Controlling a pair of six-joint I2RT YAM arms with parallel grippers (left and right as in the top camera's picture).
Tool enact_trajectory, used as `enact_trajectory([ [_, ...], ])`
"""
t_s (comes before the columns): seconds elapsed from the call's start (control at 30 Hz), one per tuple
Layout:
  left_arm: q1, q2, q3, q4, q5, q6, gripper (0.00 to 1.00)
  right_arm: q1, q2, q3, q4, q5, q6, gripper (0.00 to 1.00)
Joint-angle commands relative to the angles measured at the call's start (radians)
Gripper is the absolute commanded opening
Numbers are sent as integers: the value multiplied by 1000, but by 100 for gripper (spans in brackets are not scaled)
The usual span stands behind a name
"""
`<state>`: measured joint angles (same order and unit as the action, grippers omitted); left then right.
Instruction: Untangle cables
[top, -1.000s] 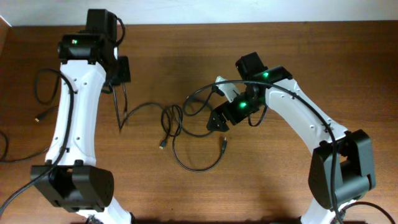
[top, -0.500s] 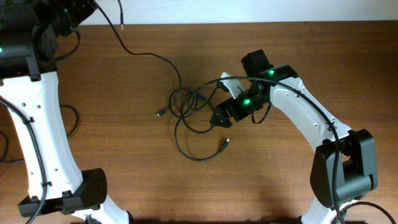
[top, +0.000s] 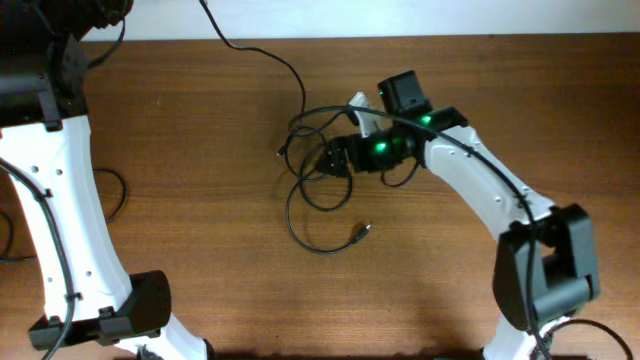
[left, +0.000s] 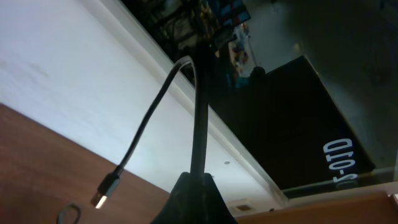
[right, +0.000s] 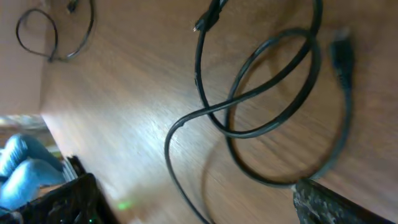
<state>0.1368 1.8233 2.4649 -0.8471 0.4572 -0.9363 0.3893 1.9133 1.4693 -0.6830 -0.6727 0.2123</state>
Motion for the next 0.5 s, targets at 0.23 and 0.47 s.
enact_trajectory([
  [0.23, -37, -11, 18, -334, 14, -180, 0, 52, 130, 0, 169, 3, 277, 88],
  [0.47, -123, -11, 18, -274, 15, -356, 0, 117, 142, 0, 216, 108, 294, 48],
])
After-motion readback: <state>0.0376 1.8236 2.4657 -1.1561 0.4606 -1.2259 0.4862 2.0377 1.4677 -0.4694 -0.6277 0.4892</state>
